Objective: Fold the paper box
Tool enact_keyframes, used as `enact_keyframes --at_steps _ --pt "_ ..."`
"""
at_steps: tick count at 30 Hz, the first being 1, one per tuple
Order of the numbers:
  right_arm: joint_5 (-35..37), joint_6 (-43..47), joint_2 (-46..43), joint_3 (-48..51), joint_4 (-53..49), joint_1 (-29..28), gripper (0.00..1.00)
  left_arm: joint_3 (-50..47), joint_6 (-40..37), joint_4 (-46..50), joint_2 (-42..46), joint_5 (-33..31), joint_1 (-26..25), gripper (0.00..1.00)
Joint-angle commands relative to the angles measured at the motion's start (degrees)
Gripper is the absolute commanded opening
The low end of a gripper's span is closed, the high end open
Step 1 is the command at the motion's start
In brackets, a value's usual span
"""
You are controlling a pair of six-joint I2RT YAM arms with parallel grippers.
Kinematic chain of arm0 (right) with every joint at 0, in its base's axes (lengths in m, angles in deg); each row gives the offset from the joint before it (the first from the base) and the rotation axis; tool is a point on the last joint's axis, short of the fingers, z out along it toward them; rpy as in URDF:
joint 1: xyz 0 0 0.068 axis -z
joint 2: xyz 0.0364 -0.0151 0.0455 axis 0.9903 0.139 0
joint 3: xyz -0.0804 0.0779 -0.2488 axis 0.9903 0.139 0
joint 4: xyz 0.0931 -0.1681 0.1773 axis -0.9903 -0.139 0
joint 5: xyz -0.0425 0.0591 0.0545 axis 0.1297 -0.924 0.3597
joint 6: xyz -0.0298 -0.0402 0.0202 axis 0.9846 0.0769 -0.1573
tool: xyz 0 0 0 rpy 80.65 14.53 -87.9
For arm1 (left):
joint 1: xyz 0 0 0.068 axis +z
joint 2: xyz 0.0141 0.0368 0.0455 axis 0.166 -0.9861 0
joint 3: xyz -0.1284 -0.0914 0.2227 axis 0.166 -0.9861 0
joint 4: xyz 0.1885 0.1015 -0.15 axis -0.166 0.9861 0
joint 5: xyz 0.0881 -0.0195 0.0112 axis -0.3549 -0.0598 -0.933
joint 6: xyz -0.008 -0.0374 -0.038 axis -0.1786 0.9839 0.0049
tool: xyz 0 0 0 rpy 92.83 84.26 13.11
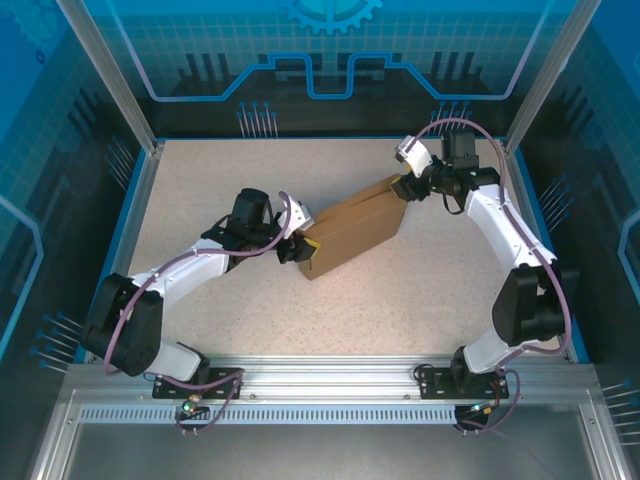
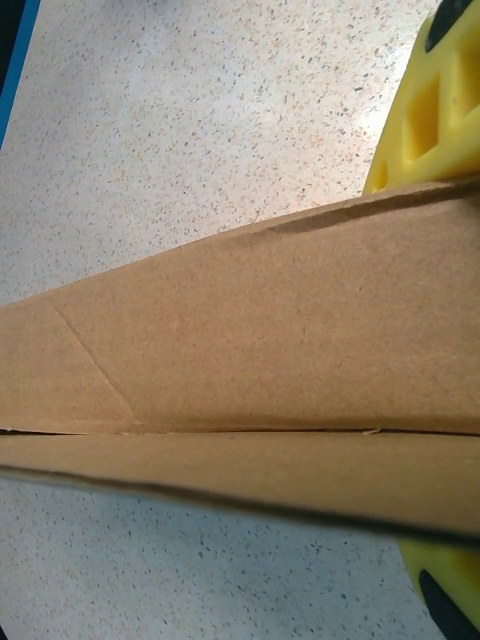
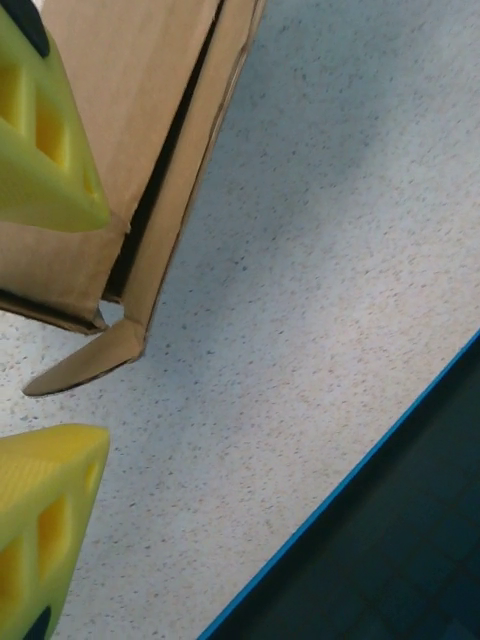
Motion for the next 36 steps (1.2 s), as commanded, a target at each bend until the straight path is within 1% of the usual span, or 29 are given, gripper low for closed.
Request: enact_keyframes --at_steps 1,5,10,13,17,22,29,36 --pt "4.38 4.99 2.61 -2.55 -5.31 -1.08 0.49 1.54 -1.8 3.11 -0.51 3.06 0.31 0.41" --pt "4.76 5.33 4.03 -3.3 -5.46 -1.38 0.42 1.35 -1.83 2.85 -0.11 3.0 0.33 0.41" --pt "6.0 5.07 5.15 -4.79 -7.74 -2.44 0.27 1.2 -1.62 2.56 0.0 2.72 0.33 0.41" --pt "7.2 4.97 5.16 -4.91 -8.54 -3.03 0.25 1.15 -1.63 2.64 0.07 2.54 0.34 0.41" --pt "8.24 4.18 4.74 -4.98 -7.75 -3.04 0.29 1.15 -1.62 2.56 0.17 2.44 0.31 0.41" --pt "7.05 3.35 4.1 -5.6 -7.7 -2.84 0.29 0.9 -1.62 2.72 0.61 2.19 0.33 0.41" --pt "6.32 2.71 3.93 -5.74 -8.93 -2.56 0.24 1.16 -1.55 2.67 0.34 2.1 0.31 0.41" --pt "3.7 -0.41 3.55 -7.38 -10.94 -2.07 0.14 1.22 -1.53 2.92 0.17 2.01 0.35 0.42"
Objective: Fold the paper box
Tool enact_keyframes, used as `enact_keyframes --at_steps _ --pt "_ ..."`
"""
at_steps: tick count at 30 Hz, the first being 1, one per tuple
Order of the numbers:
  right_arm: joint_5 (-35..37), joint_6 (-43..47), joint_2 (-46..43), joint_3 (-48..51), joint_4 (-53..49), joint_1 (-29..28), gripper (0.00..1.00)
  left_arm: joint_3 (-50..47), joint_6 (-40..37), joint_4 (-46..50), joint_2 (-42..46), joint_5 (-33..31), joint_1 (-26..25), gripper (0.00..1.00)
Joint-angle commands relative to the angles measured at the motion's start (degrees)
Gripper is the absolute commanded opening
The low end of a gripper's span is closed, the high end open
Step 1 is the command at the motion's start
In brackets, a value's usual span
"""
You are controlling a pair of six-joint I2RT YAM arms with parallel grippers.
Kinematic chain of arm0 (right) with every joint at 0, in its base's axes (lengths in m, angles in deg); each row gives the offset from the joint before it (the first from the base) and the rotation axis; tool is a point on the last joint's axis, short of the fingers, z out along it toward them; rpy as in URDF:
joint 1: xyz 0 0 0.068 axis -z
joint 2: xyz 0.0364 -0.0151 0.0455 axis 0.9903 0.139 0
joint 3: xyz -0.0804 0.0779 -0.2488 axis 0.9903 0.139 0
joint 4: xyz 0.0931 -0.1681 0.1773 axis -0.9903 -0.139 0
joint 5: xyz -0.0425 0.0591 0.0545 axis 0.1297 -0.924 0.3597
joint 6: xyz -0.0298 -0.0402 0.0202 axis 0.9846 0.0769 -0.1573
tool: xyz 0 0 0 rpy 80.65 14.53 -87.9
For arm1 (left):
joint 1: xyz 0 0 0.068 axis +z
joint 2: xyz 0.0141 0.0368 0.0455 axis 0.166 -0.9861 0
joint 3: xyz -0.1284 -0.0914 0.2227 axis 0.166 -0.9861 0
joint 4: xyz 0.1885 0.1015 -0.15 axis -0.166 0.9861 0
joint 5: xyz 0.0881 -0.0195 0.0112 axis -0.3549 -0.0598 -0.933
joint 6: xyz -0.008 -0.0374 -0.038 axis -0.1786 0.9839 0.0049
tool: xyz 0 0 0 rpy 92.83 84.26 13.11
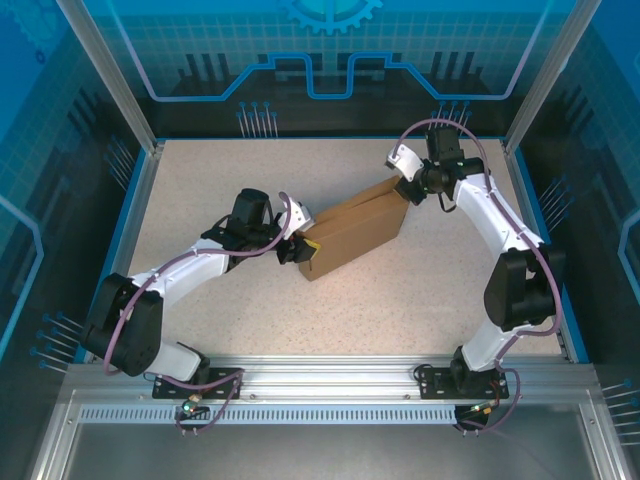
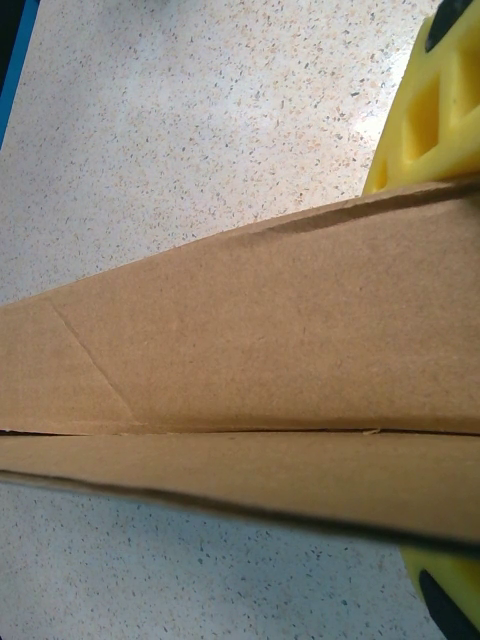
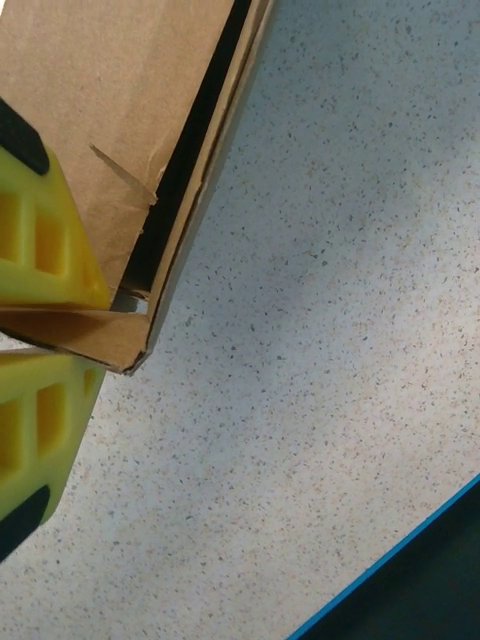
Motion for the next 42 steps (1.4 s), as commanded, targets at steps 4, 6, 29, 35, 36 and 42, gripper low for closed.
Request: enact_keyframes --at_steps 4,6,29,35,36,42 --pt "-3.42 -8.02 -1.4 -4.34 -5.05 0.88 0.09 1.35 -1.36 2.84 0.01 1.37 0.31 0.42" --pt "-3.81 -10.97 -1.84 -4.05 -5.2 0.9 0.09 1.49 -1.45 2.95 -0.24 1.24 0.33 0.42" --pt "0.78 -20.1 -5.36 5.19 -0.28 1.18 0.07 2.89 -2.03 5.27 -2.12 0.92 0.33 0.42" --pt "-0.59 -18.12 -6.63 8.27 2.47 2.35 0.07 3.62 -2.84 6.73 -3.14 0.12 0.34 0.43" --pt "-0.97 -18.31 -6.8 8.63 2.96 2.4 0.07 3.61 -2.86 6.68 -3.14 0.06 0.38 0.43" --pt "-0.67 -19.74 -8.13 12.25 6.01 1.82 0.07 3.7 -3.04 6.69 -3.25 -0.41 0.35 0.43"
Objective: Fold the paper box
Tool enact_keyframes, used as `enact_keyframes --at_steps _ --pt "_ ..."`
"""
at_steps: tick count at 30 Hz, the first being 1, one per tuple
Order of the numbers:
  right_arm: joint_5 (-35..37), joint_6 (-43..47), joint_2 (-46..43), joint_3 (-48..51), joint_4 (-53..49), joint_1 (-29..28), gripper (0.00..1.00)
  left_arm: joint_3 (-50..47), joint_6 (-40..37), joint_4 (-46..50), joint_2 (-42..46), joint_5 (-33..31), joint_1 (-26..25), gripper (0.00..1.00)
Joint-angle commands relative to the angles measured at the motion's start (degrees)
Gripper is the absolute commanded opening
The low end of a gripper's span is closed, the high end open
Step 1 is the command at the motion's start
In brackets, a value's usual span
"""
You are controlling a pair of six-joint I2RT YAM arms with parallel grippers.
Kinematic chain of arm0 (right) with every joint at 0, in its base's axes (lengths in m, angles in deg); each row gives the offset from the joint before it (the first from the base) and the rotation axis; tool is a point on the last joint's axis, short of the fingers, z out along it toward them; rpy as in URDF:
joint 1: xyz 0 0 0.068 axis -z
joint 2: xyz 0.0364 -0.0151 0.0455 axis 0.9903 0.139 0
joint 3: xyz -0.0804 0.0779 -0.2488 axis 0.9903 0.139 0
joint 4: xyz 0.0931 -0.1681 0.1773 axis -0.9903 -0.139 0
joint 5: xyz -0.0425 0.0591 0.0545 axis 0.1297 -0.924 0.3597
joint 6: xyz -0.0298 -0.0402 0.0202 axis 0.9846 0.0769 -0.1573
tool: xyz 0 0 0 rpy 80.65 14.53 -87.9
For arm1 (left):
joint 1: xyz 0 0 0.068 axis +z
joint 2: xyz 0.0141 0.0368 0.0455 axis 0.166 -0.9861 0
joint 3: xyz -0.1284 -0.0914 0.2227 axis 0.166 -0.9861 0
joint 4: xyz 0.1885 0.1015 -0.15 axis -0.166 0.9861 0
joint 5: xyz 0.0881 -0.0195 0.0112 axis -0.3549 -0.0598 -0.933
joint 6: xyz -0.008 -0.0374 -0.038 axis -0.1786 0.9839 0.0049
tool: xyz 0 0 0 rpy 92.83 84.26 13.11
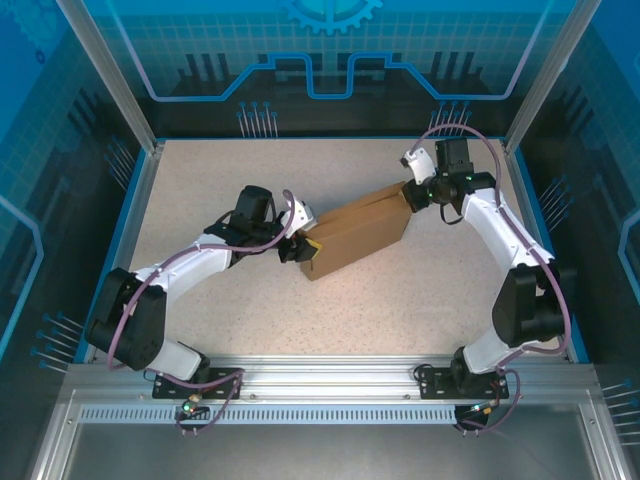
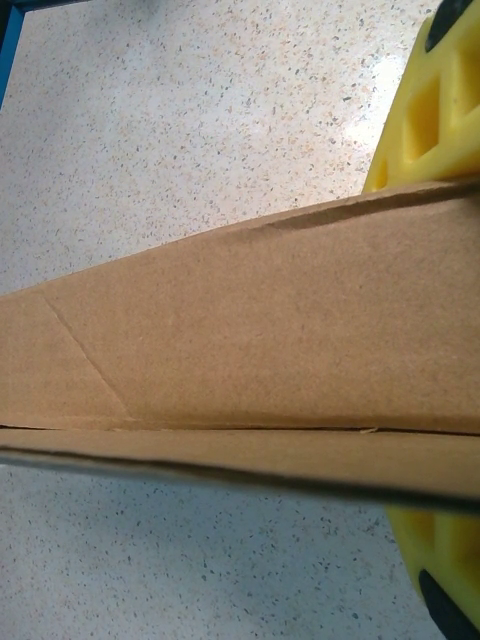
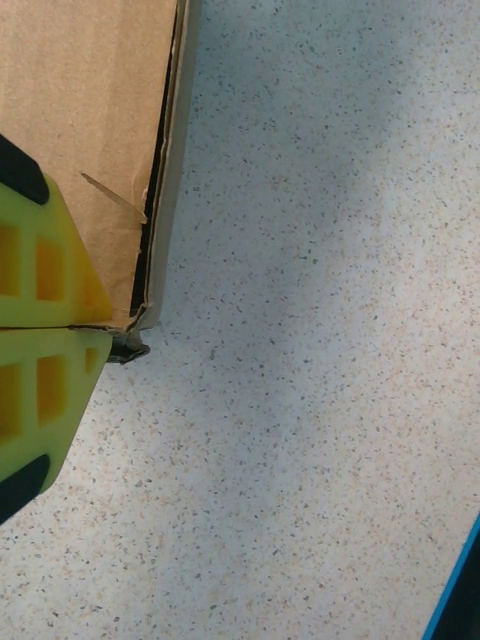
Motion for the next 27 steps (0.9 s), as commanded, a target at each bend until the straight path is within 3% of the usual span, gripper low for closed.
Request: enact_keyframes --at_steps 1,6,17,27 --pt "0.31 -0.48 -1.94 3.59 0.89 0.14 0.07 1.14 -0.6 3.68 -1.09 -1.32 0.31 0.44" --pt "1.87 -1.14 -4.05 7.97 5.28 0.19 0.07 1.12 -0.61 3.59 -1.01 -1.32 0.31 0.44" --pt "-1.88 0.72 -6.8 14.93 13.5 0.2 0.07 1.21 -0.6 3.28 -0.9 -2.0 0.35 0.46" --pt "-3.97 -0.2 -9.39 18.61 17.64 -0.12 0.07 1.05 0.05 2.7 -0.43 -2.7 0.31 0.55"
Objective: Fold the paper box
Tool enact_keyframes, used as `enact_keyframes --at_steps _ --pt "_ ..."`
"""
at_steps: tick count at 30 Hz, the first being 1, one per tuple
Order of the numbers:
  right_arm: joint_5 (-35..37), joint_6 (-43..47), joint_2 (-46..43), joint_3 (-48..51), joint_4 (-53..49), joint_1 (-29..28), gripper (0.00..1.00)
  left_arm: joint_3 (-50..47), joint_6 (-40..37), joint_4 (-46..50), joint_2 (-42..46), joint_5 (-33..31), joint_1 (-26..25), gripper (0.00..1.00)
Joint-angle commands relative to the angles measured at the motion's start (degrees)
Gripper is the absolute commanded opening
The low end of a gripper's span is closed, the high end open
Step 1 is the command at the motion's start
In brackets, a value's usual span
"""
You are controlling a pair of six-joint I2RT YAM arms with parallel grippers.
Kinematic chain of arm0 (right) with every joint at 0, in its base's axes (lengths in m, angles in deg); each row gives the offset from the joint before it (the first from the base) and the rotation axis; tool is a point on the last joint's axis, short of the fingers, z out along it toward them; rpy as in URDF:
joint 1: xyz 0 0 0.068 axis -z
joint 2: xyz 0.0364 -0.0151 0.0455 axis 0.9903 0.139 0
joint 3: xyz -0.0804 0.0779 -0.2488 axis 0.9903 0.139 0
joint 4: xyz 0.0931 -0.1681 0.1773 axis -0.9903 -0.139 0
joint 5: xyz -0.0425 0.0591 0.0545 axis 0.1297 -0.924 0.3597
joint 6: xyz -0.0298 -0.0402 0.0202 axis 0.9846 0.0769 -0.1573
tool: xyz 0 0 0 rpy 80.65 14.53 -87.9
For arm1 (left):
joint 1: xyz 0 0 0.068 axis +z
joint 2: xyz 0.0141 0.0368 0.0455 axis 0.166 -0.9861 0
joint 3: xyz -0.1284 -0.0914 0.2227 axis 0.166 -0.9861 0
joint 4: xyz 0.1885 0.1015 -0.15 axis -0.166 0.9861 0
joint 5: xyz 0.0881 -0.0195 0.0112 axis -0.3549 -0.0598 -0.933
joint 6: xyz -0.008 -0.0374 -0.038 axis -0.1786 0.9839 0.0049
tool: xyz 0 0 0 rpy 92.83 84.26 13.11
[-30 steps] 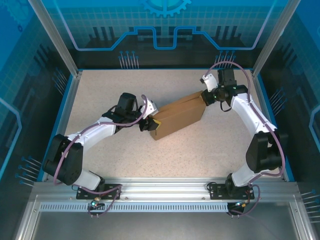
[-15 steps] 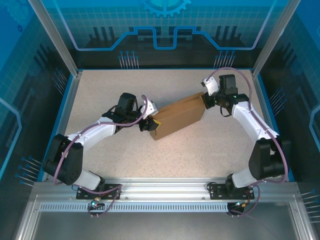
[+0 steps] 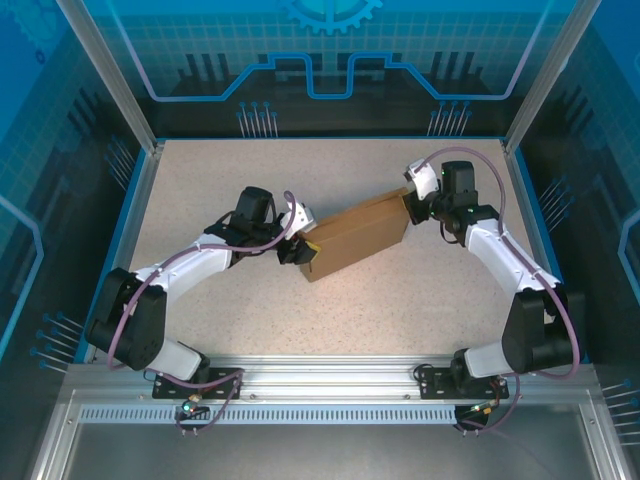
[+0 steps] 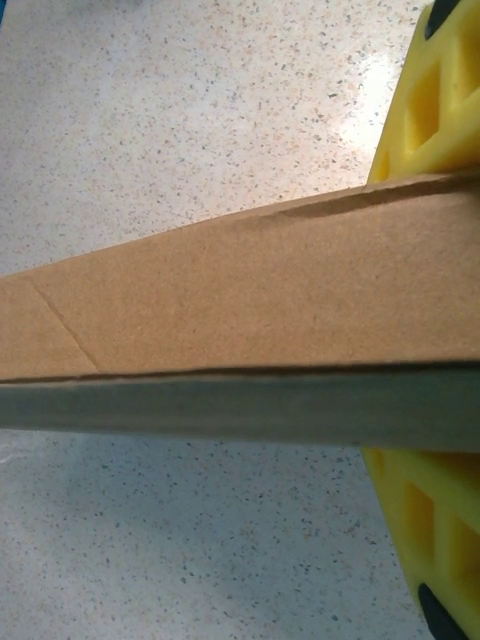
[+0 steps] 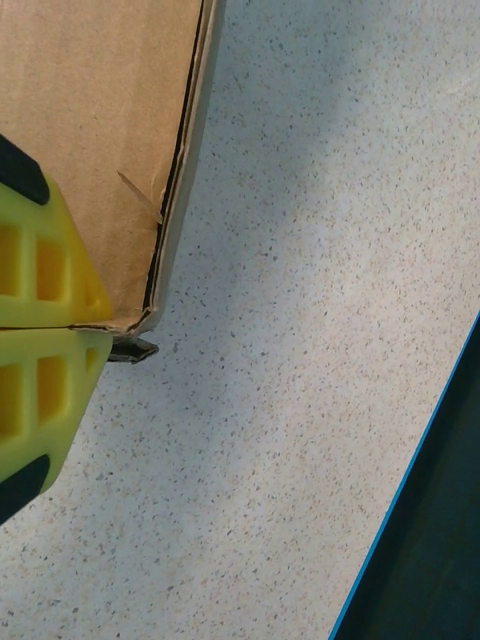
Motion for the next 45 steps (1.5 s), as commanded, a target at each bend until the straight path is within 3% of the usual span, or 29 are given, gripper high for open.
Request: enact_keyframes --at_steps 1,8,23,29,37,45 --pt "-2.41 -0.37 -0.24 1.47 -1.81 -0.4 0.07 0.99 0.58 0.84 -0.31 -1.44 0.39 0.56" --pt "-0.9 -1.11 0.53 1.69 -1.98 -1.24 0.07 0.15 1.54 -0.45 0.77 -1.79 0.36 0.68" --pt "2.43 -4.53 0.88 0.2 -4.34 -3.43 0.06 -2.33 7.76 -6.02 5.18 -4.87 0.72 0.77" --pt "3.86 -5.86 1.57 -0.94 -5.71 -4.22 0.06 -4.29 18.37 -8.78 11.17 -14.08 0.84 0.78" --pt "4.73 -6.0 2.14 -1.42 -6.54 -4.44 0.06 -8.76 36.88 -2.32 22.62 -27.29 -1.1 0.71" --pt "4.83 -6.0 1.93 -1.28 -6.59 -4.4 0.06 -7.34 37.81 10.98 24.51 -33.92 -8.31 0.61"
